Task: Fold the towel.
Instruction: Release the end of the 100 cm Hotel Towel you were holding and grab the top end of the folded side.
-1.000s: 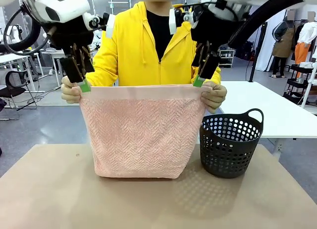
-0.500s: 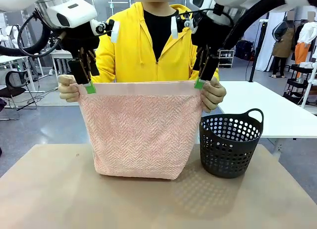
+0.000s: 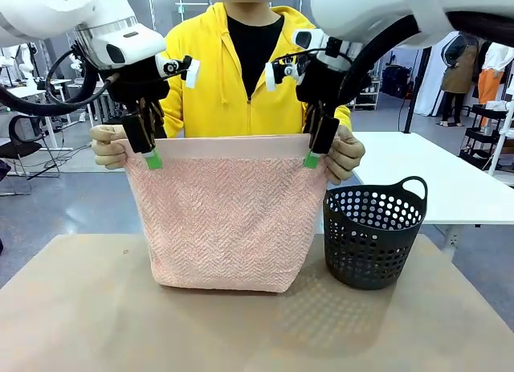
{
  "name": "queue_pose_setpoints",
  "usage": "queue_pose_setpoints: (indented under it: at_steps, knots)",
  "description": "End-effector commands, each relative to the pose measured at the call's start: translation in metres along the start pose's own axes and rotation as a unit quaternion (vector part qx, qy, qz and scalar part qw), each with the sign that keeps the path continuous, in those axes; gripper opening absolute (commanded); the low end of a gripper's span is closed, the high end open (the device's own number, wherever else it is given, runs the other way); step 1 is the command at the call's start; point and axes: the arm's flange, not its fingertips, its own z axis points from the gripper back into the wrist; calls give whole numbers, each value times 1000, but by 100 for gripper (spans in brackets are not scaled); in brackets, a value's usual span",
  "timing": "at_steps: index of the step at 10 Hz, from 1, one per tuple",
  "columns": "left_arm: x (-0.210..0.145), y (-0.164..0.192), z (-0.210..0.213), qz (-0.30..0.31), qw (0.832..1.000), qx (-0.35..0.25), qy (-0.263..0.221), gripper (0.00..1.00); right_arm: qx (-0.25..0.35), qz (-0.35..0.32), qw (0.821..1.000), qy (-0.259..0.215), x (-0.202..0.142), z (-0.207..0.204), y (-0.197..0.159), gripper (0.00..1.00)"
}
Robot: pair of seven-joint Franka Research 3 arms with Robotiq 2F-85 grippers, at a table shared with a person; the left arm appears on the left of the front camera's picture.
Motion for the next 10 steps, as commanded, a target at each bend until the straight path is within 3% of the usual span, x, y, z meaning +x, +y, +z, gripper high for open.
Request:
queue_pose_setpoints:
  at_steps: [1, 2, 3, 4, 6, 7, 8, 10]
  knots:
    - [-5, 3, -6, -5, 1000, -30, -1, 100, 15, 10, 1000, 1, 0, 0, -3, 92]
    - [-7, 3, -10, -3, 999, -33, -5, 47, 18, 7, 1000, 4, 1, -2, -3, 44]
    - [-7, 1, -12, -12, 999, -34, -11, 40, 19, 8, 1000, 3, 2, -4, -3, 32]
    - [-7, -1, -12, -18, 999, -35, -11, 0, 21, 10, 1000, 3, 3, -6, -1, 0]
    - [-8, -3, -11, -17, 999, -36, -16, 0, 26, 10, 1000, 0, 4, -8, 0, 0]
    - [-10, -5, -13, -18, 999, -37, -15, 12, 26, 11, 1000, 0, 4, -9, 0, 14]
    - [-10, -5, -14, -14, 999, -38, -12, 2, 25, 11, 1000, 2, 4, -9, 0, 4]
    - [-10, -6, -12, -15, 999, -35, -5, 0, 23, 14, 1000, 4, 6, -10, 1, 0]
